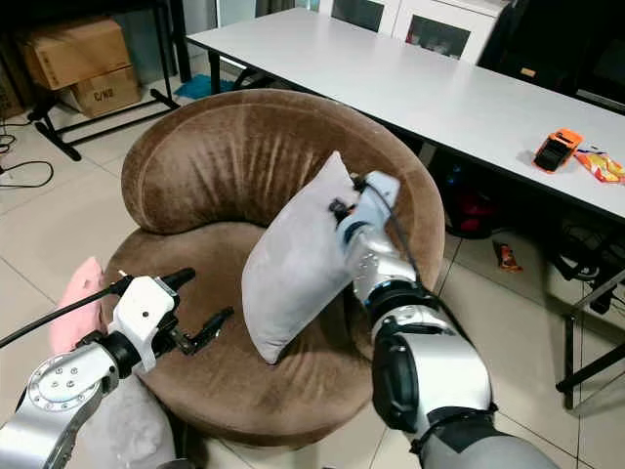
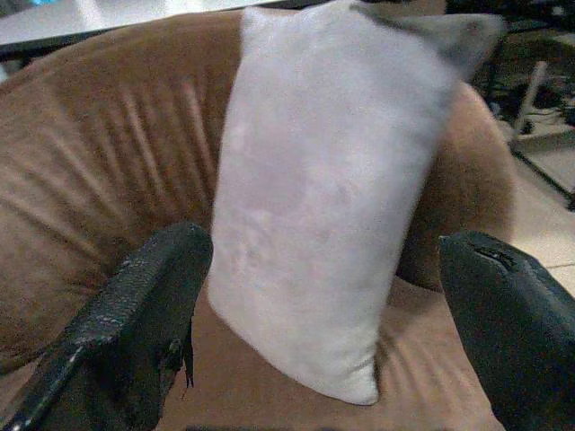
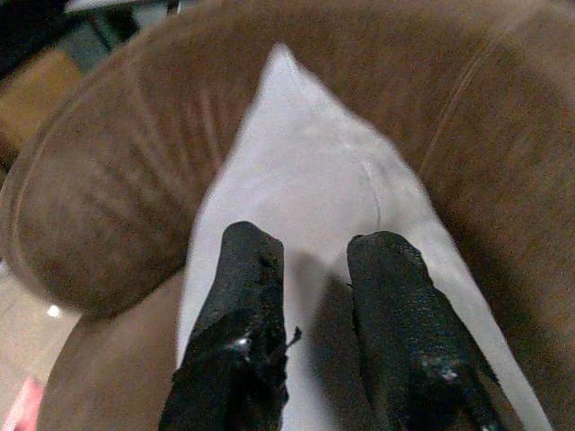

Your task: Move the pillow to the sofa from floor

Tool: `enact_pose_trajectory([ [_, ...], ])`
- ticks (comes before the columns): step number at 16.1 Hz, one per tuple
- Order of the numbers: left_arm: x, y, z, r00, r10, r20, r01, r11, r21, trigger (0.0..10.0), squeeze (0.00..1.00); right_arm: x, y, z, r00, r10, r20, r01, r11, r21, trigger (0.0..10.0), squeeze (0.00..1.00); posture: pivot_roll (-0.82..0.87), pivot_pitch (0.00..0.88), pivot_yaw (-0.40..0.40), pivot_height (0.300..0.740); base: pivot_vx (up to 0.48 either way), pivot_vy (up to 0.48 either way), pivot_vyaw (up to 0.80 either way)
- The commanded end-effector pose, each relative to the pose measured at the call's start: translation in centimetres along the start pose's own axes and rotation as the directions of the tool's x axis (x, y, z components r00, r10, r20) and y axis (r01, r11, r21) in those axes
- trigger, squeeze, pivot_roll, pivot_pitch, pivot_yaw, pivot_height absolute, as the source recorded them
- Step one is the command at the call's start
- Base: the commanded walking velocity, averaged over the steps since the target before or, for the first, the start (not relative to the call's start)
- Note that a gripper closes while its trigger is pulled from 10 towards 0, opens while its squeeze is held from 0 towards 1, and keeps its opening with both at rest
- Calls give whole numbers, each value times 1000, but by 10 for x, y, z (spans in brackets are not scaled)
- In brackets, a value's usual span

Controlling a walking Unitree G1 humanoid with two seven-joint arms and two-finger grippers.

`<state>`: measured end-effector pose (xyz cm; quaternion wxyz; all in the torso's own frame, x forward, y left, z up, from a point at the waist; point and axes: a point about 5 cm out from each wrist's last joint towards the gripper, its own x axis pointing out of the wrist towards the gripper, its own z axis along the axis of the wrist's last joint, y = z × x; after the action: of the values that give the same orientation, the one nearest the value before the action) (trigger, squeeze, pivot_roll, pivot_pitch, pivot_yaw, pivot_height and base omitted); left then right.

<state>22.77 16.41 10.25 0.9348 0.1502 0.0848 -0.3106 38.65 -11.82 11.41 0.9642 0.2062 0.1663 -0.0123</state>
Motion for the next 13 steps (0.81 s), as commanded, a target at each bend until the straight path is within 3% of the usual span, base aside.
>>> enact_pose_trajectory([
  [1,4,-3,1,999,-48,-4,48,999,-1,10000,0,0,-7,12,997,-47,61,47,999,-7,10000,1000,70,0,-134,740,0,0,0],
  [2,4,-2,1,998,-56,-4,56,998,-2,10000,0,-1,-16,19,987,-100,126,107,993,-46,10000,1000,64,0,-126,740,0,0,0],
  [3,5,-1,1,998,-59,-3,59,998,-2,10000,0,-1,-20,22,985,-101,143,105,994,-24,10000,1000,56,0,-118,740,0,0,0],
  [4,7,0,3,999,-53,8,53,999,5,10000,0,-4,-26,31,974,-71,214,75,997,-11,10000,380,50,0,-110,740,0,0,0],
  [5,8,2,5,1000,-12,27,12,1000,5,10000,0,-5,-27,32,977,-12,213,22,999,-47,10000,0,43,0,-106,740,0,0,0],
  [6,9,6,8,998,55,44,-55,998,4,10000,0,-9,-23,34,966,110,236,-90,991,-96,10000,0,43,0,-106,740,0,0,0],
  [7,9,7,9,996,76,47,-76,997,5,10000,0,-11,-22,35,958,141,250,-115,987,-114,10000,0,38,0,-105,740,0,0,0],
  [9,7,17,7,968,250,29,-250,968,-4,10000,0,-29,-25,26,939,239,246,-173,949,-263,10000,0,32,0,-107,740,0,0,0],
  [10,6,18,6,956,292,30,-292,957,-8,10000,0,-37,-27,19,943,249,223,-178,939,-294,10000,0,26,0,-109,740,0,0,0],
  [11,2,19,5,933,358,35,-358,934,-17,10000,0,-57,-31,6,947,260,189,-191,927,-322,10000,0,25,0,-116,740,0,0,0],
  [12,1,19,5,929,369,35,-369,929,-19,10000,0,-62,-32,4,946,263,191,-193,927,-322,10000,0,25,0,-116,740,0,0,0],
  [13,-3,19,7,910,411,50,-409,912,-40,10000,0,-78,-36,-5,943,270,194,-192,918,-346,10000,0,16,0,-113,740,0,0,0],
])
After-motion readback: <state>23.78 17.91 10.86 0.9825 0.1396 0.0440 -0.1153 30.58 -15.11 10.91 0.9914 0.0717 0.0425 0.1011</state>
